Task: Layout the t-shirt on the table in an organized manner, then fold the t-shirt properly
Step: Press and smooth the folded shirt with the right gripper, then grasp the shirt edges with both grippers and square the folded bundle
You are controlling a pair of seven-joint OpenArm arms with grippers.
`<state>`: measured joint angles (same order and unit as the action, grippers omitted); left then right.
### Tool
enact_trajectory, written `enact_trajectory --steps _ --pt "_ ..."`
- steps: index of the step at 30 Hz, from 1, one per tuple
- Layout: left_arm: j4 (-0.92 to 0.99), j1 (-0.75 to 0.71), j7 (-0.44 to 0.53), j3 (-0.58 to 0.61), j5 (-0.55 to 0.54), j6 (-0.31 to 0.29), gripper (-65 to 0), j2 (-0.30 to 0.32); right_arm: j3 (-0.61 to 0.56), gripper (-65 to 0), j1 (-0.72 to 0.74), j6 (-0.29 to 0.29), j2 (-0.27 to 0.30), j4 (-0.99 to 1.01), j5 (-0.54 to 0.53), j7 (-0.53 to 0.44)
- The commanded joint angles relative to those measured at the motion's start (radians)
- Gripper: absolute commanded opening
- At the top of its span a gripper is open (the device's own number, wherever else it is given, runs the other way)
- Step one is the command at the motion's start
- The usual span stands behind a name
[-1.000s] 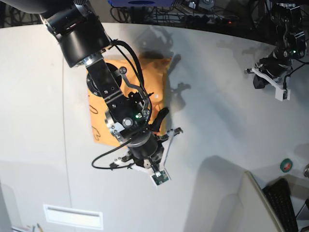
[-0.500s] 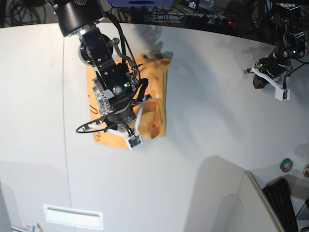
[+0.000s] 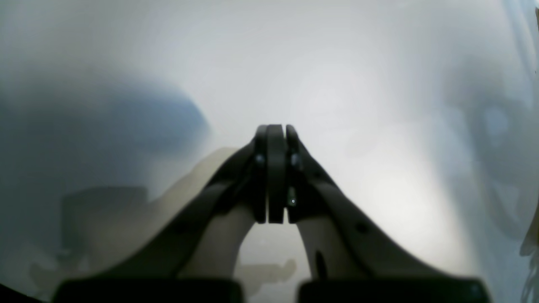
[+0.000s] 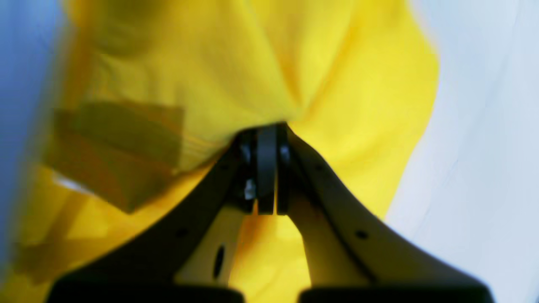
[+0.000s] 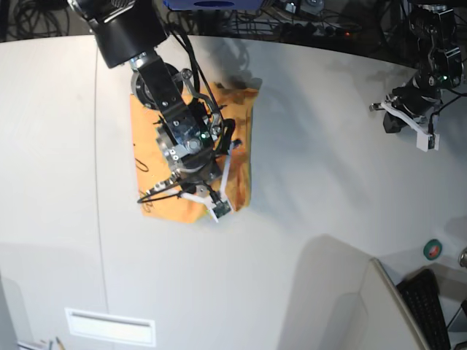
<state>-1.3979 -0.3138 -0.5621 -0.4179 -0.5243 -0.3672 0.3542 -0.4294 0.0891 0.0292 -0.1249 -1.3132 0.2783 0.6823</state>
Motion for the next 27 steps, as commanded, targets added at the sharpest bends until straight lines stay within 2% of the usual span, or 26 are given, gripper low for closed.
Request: enact_trajectory --steps 1,4,8,9,15,20,27 --pt "-0.014 0.003 0.020 -0.005 -0.007 0.000 -65.0 0.015 -0.015 -65.0 0.042 0.015 -0.015 -0.015 -0.018 -0.019" --pt "-0.014 0.003 0.020 -0.005 -0.007 0.000 -65.0 0.015 -0.044 -65.0 0.111 0.061 -0.015 -0.004 -0.138 -0.025" --pt "-0.014 0.003 0.020 -0.005 -0.007 0.000 -65.0 0.015 -0.090 -65.0 0.200 0.061 -0.008 -0.009 -0.328 -0.026" --pt "-0.014 0.003 0.020 -0.005 -0.007 0.000 -65.0 0.016 -0.095 -65.0 0.212 0.061 -0.008 -0.012 -0.345 -0.026" --pt "-0.014 0.003 0.020 -0.005 -0.007 -0.002 -65.0 0.016 -0.099 -65.0 0.191 0.070 0.072 -0.099 -0.343 0.014" --pt "-0.047 0.002 0.020 -0.005 -0.007 -0.002 -65.0 0.015 -0.102 -65.0 0.137 0.070 0.078 -0.027 -0.343 0.018" --pt "-0.079 -0.005 0.020 0.077 -0.007 -0.002 -65.0 -0.001 -0.104 -65.0 -0.018 0.070 0.101 -0.091 -0.342 0.017"
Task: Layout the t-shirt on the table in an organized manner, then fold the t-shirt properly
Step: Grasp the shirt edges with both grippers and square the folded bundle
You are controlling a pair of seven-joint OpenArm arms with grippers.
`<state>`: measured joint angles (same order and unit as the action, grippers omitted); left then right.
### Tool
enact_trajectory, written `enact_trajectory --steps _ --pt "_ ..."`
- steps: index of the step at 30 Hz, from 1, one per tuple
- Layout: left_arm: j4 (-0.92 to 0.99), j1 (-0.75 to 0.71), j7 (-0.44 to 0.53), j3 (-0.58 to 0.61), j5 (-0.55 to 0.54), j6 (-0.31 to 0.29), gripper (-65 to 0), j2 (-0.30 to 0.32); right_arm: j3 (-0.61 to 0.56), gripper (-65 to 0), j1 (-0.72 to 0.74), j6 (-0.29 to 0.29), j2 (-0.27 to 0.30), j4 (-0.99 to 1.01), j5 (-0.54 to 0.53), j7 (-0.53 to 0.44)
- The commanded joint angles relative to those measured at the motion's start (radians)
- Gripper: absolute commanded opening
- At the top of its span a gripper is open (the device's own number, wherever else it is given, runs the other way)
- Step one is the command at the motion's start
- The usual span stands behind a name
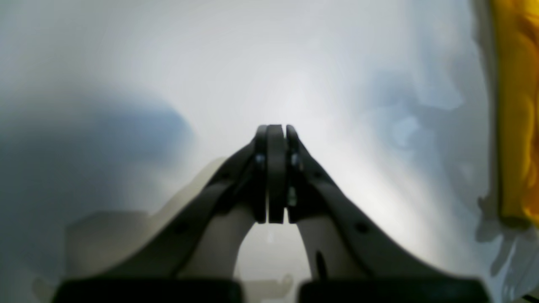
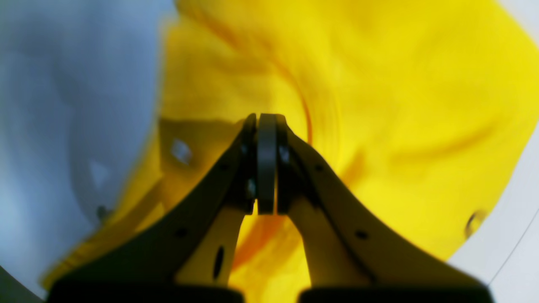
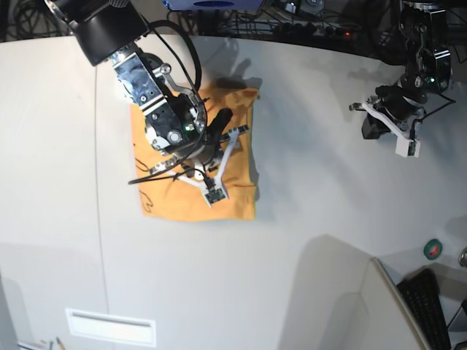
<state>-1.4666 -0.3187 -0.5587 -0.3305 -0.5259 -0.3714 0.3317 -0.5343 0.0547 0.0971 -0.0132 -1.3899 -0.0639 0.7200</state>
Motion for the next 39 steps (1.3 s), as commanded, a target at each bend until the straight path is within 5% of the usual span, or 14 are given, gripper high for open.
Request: enact_trajectory --steps 1,10,14,22,28,34,39 --pt "-0.001 0.003 0.016 -0.008 -0.006 0.002 -65.0 0.020 0.001 -65.0 0.006 0.002 -0.012 -0.006 0.000 -0.021" --pt "-0.012 0.002 0.018 -0.006 -0.010 0.001 -65.0 0.017 -0.105 -65.0 -0.074 0.019 -0.017 -0.062 0.000 -0.017" --pt "-0.156 -0.041 0.016 0.049 -0.013 -0.001 -65.0 -0.006 -0.073 -65.0 -0.112 0.069 0.069 -0.285 0.000 -0.012" --pt "-0.300 0.049 0.016 0.262 -0.006 0.016 -65.0 -0.148 0.187 -65.0 -0.031 0.068 0.117 -0.205 -0.001 -0.021" --pt "-0.095 0.252 0.016 0.449 0.100 0.162 -65.0 -0.271 0.188 -65.0 0.038 0.068 0.118 -0.136 -0.001 -0.021" --pt "0.163 0.329 0.019 0.522 0.189 0.211 -65.0 -0.285 0.173 -65.0 0.072 0.065 0.108 -0.076 -0.003 -0.030" --pt "0.151 0.292 0.021 0.522 0.192 0.211 -65.0 -0.280 0.133 -65.0 0.101 0.065 0.108 0.129 -0.004 -0.207"
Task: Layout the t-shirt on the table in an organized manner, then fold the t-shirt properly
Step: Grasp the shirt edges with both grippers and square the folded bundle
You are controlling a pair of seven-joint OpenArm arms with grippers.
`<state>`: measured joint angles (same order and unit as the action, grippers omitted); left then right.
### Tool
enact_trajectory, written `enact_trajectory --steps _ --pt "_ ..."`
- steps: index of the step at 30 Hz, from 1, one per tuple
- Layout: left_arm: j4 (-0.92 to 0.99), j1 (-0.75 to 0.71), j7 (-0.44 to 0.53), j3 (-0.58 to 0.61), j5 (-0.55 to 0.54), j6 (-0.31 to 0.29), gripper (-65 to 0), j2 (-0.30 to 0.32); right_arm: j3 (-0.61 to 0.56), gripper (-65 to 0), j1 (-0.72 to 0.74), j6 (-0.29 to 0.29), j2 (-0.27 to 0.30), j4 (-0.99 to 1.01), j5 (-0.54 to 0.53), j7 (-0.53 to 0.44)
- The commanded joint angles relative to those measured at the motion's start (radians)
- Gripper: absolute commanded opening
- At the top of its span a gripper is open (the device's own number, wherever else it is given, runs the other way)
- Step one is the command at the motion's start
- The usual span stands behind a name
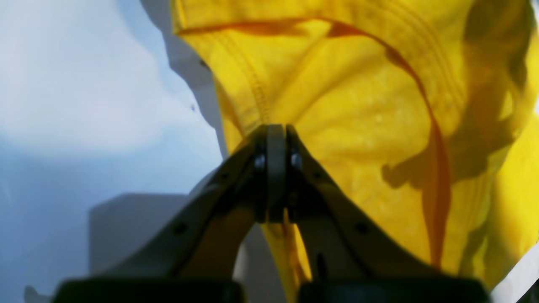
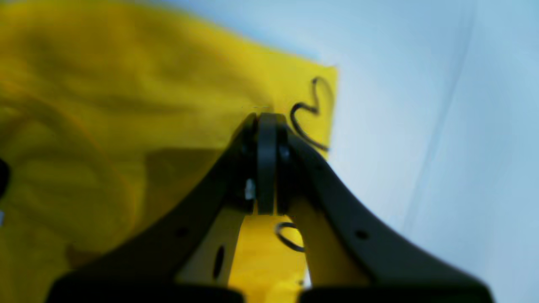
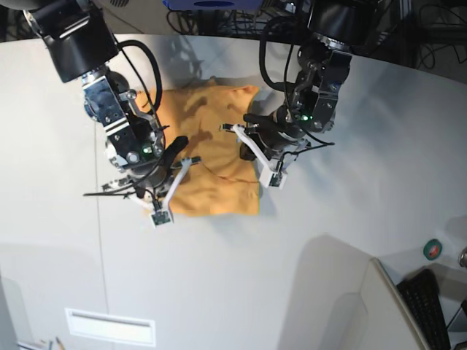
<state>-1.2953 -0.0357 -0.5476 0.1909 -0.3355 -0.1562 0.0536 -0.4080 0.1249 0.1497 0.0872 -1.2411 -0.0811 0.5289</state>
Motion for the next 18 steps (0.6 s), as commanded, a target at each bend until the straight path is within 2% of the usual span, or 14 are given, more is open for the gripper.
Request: enact_trajectory --steps 1,4,8,11,16,18 --pt "-0.037 0.007 0.010 0.000 0.003 -0.004 -65.0 -0.002 0.007 -65.0 0.043 0.012 0.007 0.033 0.013 -0.039" --pt "-0.077 0.004 0.008 0.000 -0.003 -0.004 -65.0 -0.002 0.005 -65.0 0.057 0.012 0.007 0.076 0.013 -0.045" --pt "-0.143 -0.016 0.005 0.000 -0.001 -0.004 -65.0 -0.002 0.005 -65.0 0.015 0.012 0.016 -0.085 0.014 -0.045" --pt "-0.189 -0.036 0.005 0.003 -0.004 -0.004 -65.0 0.022 0.005 -65.0 0.020 0.012 0.016 -0.121 0.014 -0.043" --pt "-0.235 -0.071 0.005 0.000 -0.004 -0.004 -65.0 0.052 0.005 -65.0 0.091 0.012 0.009 0.071 0.014 -0.048" --pt "-0.237 -0.089 0.005 0.000 -0.004 -0.004 -65.0 0.068 0.002 -65.0 0.126 0.012 0.009 0.153 0.014 -0.082"
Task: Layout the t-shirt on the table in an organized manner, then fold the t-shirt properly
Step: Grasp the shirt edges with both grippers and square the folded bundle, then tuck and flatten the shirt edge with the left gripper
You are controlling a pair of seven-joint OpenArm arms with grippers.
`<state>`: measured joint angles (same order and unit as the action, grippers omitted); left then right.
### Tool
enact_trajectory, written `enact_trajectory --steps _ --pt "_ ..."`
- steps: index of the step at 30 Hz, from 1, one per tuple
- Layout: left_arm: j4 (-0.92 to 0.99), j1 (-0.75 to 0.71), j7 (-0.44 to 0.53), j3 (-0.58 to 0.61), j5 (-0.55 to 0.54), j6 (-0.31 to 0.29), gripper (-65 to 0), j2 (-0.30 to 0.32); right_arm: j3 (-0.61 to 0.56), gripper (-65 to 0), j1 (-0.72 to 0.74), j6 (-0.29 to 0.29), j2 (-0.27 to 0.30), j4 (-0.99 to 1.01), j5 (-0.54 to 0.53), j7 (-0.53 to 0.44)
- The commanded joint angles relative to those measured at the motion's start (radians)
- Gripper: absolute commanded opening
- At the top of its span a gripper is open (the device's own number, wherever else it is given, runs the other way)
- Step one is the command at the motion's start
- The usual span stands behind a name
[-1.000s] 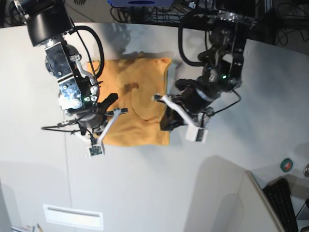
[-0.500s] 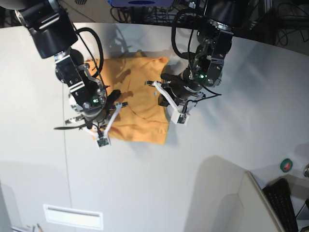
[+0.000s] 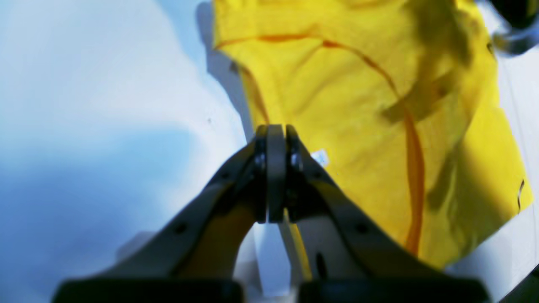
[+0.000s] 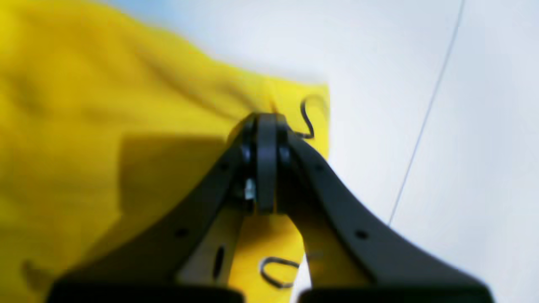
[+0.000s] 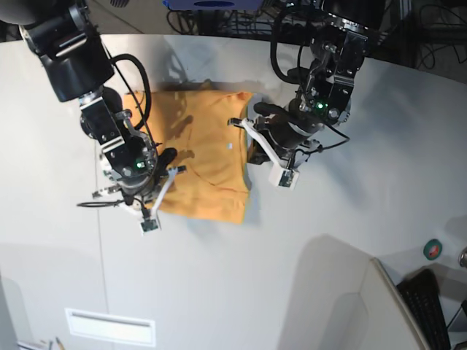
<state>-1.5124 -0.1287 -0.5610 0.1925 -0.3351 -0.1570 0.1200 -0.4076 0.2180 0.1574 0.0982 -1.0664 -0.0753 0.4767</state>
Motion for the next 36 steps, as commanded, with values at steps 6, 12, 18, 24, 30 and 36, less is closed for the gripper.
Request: enact_trajectory --steps 6,12,18,24,30,36 --pt "-0.127 -0.085 0.019 -0.028 -0.008 -0.005 -65.0 0.056 0.028 -65.0 -0.024 0.005 0.036 -0.177 0.009 -0.092" --pt "-0.281 -0.137 -0.009 -0.070 -0.037 -0.006 -65.0 0.042 0.128 -65.0 -0.196 0.005 0.076 -0.507 0.009 -0.091" --pt "-0.213 -0.012 -0.232 -0.136 -0.298 -0.002 -23.2 -0.026 0.189 -65.0 -0.269 0.005 0.137 -0.536 0.009 -0.091" --pt "0.049 0.116 -0.233 -0.058 -0.368 -0.003 0.0 -0.027 0.253 -65.0 -0.348 0.003 0.148 -0.536 0.009 -0.100" --pt "0.229 0.163 -0.178 -0.043 -0.368 -0.005 0.0 -0.061 0.258 -65.0 -0.378 0.003 0.148 -0.536 0.009 -0.100" --pt "0.342 0.182 -0.089 0.058 -0.368 -0.006 -1.0 -0.061 0.258 -65.0 -0.391 0.003 0.148 -0.538 0.009 -0.100"
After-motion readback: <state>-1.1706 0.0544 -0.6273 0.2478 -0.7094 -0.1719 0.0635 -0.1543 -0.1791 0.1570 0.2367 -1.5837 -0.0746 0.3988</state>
